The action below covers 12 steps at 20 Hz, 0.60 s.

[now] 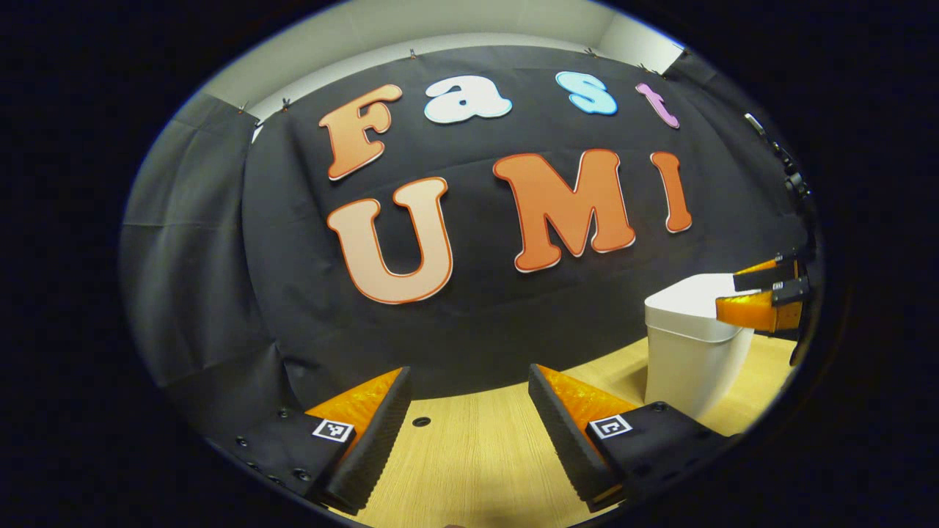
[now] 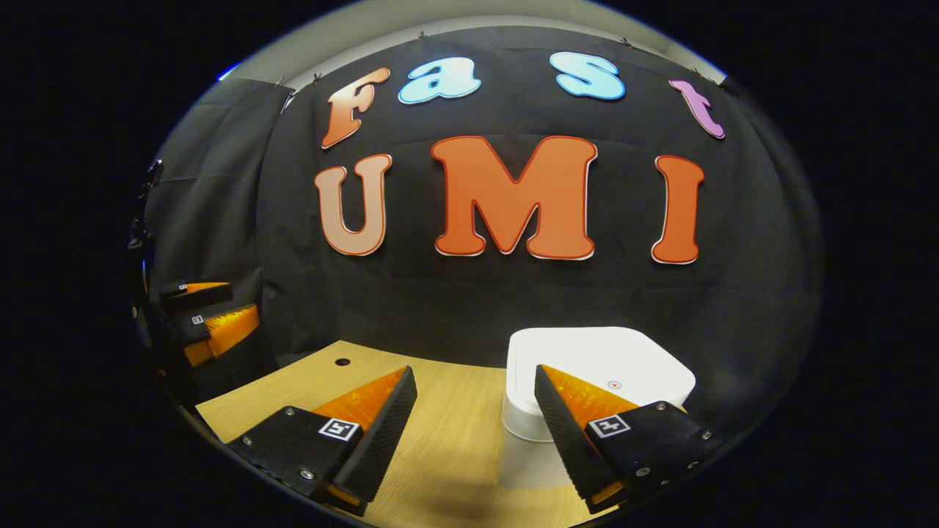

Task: Press the lid of the desktop garbage bin to open it, pick up the crumpled paper on the desktop and throw it into the bin, then pick up the pop can on the desktop and drop it into the bin, and finally close the garbage bin lid.

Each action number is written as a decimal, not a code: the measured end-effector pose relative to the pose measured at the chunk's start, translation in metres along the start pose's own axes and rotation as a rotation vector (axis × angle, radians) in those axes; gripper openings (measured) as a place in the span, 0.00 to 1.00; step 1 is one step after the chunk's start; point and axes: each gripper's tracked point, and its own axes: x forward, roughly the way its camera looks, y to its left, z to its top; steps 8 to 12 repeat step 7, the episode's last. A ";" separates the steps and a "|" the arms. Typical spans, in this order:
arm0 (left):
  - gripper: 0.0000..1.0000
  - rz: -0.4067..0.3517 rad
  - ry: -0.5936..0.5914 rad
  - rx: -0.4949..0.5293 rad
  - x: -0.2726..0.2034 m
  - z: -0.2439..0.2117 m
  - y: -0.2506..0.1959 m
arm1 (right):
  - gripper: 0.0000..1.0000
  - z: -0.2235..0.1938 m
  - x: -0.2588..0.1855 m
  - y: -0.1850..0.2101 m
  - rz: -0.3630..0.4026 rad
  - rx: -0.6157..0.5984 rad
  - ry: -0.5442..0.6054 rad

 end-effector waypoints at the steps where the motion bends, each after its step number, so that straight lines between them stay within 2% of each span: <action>1: 1.00 0.015 -0.016 -0.035 -0.002 0.001 0.004 | 0.97 -0.001 0.000 0.007 0.012 0.001 0.000; 4: 1.00 0.054 -0.030 -0.101 -0.004 0.000 0.011 | 0.98 -0.003 0.000 0.025 0.048 0.012 -0.001; 12: 1.00 0.063 -0.029 -0.111 -0.007 0.000 0.016 | 0.98 -0.003 0.001 0.032 0.046 0.005 -0.008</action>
